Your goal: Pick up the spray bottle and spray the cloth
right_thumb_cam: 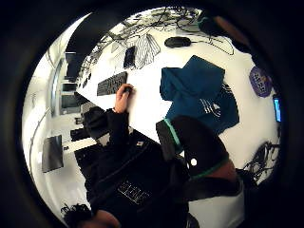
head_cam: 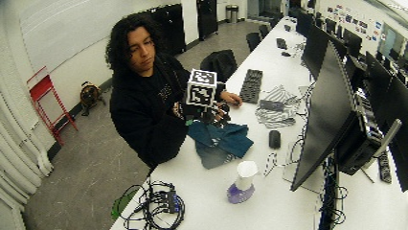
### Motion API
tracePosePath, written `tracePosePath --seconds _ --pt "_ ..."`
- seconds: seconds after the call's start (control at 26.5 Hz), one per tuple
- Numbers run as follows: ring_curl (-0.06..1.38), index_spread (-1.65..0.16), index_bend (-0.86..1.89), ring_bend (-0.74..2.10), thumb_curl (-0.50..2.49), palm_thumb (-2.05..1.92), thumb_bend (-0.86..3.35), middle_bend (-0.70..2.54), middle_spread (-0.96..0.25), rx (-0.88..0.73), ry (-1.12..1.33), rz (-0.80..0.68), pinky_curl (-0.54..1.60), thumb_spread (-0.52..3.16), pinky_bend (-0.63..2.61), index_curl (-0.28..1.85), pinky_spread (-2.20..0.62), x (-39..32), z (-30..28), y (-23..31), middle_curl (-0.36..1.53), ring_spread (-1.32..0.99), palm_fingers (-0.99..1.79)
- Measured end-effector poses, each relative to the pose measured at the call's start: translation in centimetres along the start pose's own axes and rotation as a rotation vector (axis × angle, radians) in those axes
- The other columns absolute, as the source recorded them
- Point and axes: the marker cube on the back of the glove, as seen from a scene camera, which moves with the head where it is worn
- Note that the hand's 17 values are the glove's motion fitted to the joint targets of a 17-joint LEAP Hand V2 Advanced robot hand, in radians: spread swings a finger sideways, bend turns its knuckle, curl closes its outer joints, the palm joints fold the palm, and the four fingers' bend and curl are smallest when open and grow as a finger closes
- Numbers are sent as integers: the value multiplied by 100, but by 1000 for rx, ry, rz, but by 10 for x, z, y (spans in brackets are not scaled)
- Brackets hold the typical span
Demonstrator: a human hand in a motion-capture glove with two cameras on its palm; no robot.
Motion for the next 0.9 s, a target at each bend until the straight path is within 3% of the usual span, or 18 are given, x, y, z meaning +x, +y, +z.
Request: tracePosePath --seconds 0.38,0.9 --pt "21 -35 14 45 13 41 20 29 -4 1 -16 3 20 87 37 14 11 1 2 -6 18 -8 57" --pt "26 -39 12 45 20 45 13 27 -4 127 -129 16 26 109 36 18 13 2 -3 -17 26 -10 56"
